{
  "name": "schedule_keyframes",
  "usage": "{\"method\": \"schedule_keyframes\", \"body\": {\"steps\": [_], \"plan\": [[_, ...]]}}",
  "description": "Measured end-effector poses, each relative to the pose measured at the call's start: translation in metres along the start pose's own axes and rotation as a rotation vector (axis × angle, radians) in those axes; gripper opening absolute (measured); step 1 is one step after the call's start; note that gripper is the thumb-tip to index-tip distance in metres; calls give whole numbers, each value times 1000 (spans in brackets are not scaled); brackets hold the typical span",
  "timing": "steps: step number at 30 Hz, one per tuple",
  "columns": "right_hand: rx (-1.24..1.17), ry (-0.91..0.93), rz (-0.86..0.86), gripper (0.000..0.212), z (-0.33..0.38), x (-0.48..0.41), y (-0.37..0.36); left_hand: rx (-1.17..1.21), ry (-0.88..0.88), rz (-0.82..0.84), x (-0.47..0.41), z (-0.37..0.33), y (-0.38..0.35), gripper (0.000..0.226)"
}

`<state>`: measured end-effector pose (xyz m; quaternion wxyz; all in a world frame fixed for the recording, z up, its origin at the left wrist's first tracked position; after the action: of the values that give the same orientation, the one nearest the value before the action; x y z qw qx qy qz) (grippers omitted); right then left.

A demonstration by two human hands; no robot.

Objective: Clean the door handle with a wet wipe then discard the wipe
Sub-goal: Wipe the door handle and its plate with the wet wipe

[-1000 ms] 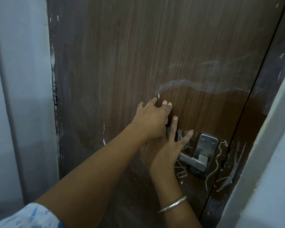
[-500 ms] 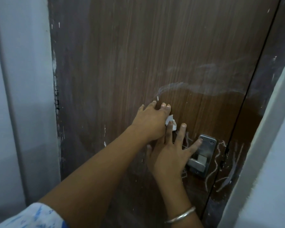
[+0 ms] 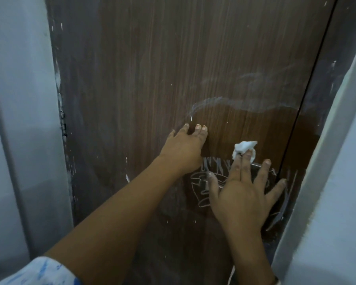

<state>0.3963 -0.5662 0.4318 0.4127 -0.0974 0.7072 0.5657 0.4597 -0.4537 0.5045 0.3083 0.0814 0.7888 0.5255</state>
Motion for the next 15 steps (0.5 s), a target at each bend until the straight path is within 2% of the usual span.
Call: {"method": "schedule_keyframes", "body": {"steps": [3,6,9,12,14,15], "plan": [[-162,-23,-149,65,-7,-2,4,2,-4,13,1,-1,1,77],[-359,-36,-376,54,-19,-6,9,16,10,21,3,-4,-2,80],[-428,-63,-551,39,-37,-3,16,41,-40,-145,12,-13,-11,73],[-475,-70,-543,21,-52,6,16,198,-232,-319,21,-32,-27,43],[-564,-145,-468,22,-60,16,12,273,-331,-314,25,-48,-41,22],[-589,-183,-446,24,-62,23,9,291,-360,-307,26,-54,-49,20]]}}
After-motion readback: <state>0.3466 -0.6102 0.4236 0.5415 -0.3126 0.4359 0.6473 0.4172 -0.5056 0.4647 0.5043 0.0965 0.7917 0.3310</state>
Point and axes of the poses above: each hand's wrist, its own x-axis away from the middle knuckle, its own y-axis out of the back of the hand, z = x × y, the point moved 2 cm from there along -x, towards the middle knuckle, and after that the axes turned 14 degrees about x, right-handed, at the moved point
